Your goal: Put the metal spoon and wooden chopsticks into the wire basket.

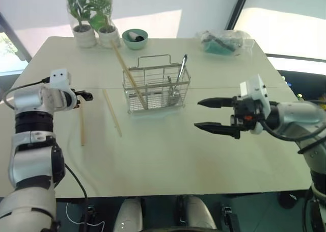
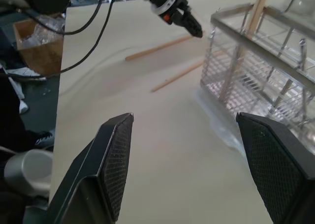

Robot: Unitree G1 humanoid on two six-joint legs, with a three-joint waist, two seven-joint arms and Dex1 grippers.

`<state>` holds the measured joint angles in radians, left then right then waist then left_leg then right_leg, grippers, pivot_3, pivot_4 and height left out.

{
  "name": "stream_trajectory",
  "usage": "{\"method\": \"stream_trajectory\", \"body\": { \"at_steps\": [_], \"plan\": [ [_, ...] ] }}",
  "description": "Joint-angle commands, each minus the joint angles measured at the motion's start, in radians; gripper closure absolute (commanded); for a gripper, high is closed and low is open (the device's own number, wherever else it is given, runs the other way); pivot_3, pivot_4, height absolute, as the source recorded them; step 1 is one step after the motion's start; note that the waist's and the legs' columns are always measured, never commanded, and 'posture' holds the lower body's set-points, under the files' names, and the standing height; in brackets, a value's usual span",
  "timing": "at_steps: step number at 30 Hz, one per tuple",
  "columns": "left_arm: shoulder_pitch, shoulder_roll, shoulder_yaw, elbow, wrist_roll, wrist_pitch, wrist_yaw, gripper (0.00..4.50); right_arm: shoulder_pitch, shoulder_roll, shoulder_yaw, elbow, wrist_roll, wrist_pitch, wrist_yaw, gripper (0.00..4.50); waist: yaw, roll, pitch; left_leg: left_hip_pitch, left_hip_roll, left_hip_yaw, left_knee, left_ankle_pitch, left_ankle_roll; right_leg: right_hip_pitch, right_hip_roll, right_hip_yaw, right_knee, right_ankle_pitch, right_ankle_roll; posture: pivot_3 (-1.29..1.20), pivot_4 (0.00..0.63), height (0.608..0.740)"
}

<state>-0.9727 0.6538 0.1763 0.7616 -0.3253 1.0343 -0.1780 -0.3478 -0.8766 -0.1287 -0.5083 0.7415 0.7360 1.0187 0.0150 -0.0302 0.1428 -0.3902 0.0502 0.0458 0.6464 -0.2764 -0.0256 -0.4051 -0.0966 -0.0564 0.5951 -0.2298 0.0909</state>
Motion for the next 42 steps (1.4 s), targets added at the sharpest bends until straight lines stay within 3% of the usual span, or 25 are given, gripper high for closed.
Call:
{"method": "stream_trajectory", "body": {
  "at_steps": [1, 8, 15, 18, 24, 35, 42],
  "plan": [
    [-0.083, -0.018, -0.027, 0.145, 0.064, -0.113, -0.039, 0.00, 0.032, -0.032, -0.049, -0.072, 0.036, -0.008, 0.017, 1.08, -0.001, 0.000, 0.000, 0.000, 0.000, 0.000, 0.000, 0.000, 0.000, 0.000, 0.000, 0.000, 0.000, 0.000, 0.000, 0.00, 0.150, 0.717],
    [-0.168, -0.040, 0.033, 0.382, 0.095, -0.170, 0.015, 0.00, 0.026, -0.029, -0.078, -0.072, 0.055, 0.003, -0.034, 1.08, -0.003, -0.001, 0.000, 0.001, 0.000, 0.000, 0.001, 0.000, 0.000, 0.000, 0.000, 0.000, 0.000, -0.001, -0.001, 0.00, 0.150, 0.717],
    [-0.187, -0.048, 0.054, 0.437, 0.112, -0.175, 0.030, 0.00, 0.032, -0.026, -0.080, -0.068, 0.047, -0.004, -0.065, 1.08, -0.003, -0.001, 0.000, 0.002, 0.001, 0.000, 0.001, 0.000, 0.000, 0.000, 0.000, 0.000, 0.001, 0.000, 0.000, 0.00, 0.150, 0.717],
    [-0.179, -0.048, 0.065, 0.449, 0.112, -0.170, 0.054, 1.27, 0.026, -0.020, -0.074, -0.058, 0.039, -0.009, -0.078, 1.02, -0.003, -0.001, 0.000, 0.002, 0.001, 0.000, 0.001, 0.000, 0.000, 0.000, 0.000, 0.000, 0.001, 0.000, 0.001, 0.00, 0.150, 0.717],
    [-0.175, -0.041, 0.060, 0.452, 0.133, -0.167, 0.067, 4.48, 0.013, -0.021, -0.068, -0.048, 0.042, -0.007, -0.087, 1.02, 0.000, -0.001, 0.000, 0.002, 0.000, 0.001, 0.001, 0.000, 0.000, 0.001, -0.001, 0.000, 0.001, 0.000, 0.001, 0.00, 0.150, 0.717],
    [-0.183, -0.019, 0.042, 0.405, 0.171, -0.228, 0.041, 4.48, 0.013, -0.031, -0.065, -0.028, 0.029, -0.024, -0.065, 1.02, -0.002, -0.001, 0.000, 0.002, 0.000, 0.001, 0.001, 0.000, 0.000, 0.001, -0.001, 0.000, 0.001, 0.001, 0.001, 0.00, 0.150, 0.717],
    [-0.159, 0.006, 0.106, 0.044, 0.087, -0.509, -0.155, 4.48, 0.003, -0.040, -0.090, 0.000, 0.029, -0.011, -0.078, 1.02, -0.001, -0.005, 0.002, -0.001, 0.001, 0.001, 0.001, 0.000, -0.001, -0.001, -0.001, 0.000, 0.001, 0.001, 0.000, 0.00, 0.150, 0.717]
  ]
}}
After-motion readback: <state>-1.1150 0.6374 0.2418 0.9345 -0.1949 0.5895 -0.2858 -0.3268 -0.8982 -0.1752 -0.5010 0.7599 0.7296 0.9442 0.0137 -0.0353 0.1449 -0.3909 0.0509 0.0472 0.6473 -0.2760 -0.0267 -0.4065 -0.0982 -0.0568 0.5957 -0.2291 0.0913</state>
